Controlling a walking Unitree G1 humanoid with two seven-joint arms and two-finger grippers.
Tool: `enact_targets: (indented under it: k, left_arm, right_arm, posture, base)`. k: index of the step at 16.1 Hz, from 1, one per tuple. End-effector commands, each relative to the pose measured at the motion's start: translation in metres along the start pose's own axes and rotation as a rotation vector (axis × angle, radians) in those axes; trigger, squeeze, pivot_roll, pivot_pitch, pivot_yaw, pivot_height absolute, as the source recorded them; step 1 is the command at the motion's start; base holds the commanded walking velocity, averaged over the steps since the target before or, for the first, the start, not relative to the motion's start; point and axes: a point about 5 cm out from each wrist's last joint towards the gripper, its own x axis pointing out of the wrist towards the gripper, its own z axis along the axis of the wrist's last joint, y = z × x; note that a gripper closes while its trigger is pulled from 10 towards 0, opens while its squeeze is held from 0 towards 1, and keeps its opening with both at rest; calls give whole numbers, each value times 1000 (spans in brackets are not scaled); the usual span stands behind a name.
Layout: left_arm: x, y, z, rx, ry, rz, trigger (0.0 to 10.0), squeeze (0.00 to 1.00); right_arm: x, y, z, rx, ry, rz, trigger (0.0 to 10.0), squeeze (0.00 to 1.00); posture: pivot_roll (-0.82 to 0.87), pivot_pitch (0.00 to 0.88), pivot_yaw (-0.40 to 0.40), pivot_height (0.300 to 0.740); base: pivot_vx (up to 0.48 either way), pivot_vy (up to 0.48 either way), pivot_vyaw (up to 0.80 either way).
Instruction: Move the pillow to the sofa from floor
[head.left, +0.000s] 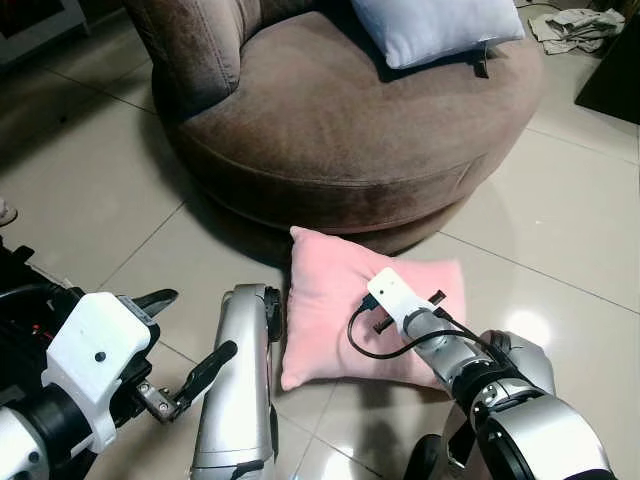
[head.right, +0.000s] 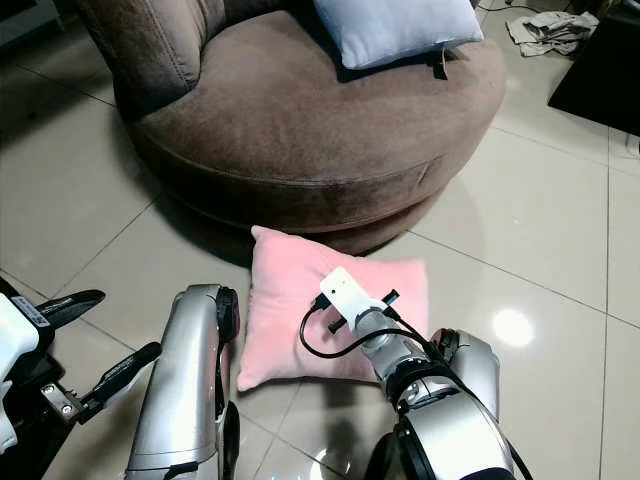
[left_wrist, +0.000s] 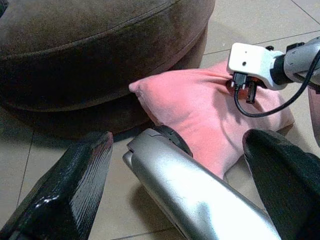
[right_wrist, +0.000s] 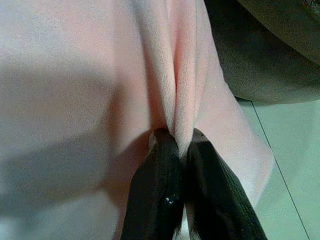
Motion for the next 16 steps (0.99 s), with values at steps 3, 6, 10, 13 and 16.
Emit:
enact_targets:
  k: [3,6,10,13,16]
  left_arm:
    - [39,-2,-22,-66,-105,172,10000,0]
    - [42,1,-24,-64,-111,189,10000,0]
    - [53,3,-27,-35,-144,213,10000,0]
    - [55,5,-28,-25,-150,220,10000,0]
    - [60,9,-29,-1,-168,238,10000,0]
  right_arm:
    - [-39,2,91,298,-790,514,10000,0]
    - [-43,1,89,295,-797,534,10000,0]
    - [-53,-10,92,310,-846,575,10000,0]
    - [-57,-18,97,328,-874,548,10000,0]
    - [-64,-32,104,377,-903,480,10000,0]
  posture:
    - [346,25,-152,360]
    - [332,19,-154,385]
    - [321,0,-158,425]
    - [314,0,-154,450]
    - [293,0,-138,480]
  base:
    - [0,0,0]
    - [0,0,0]
    - [0,0,0]
    - [0,0,0]
    - [0,0,0]
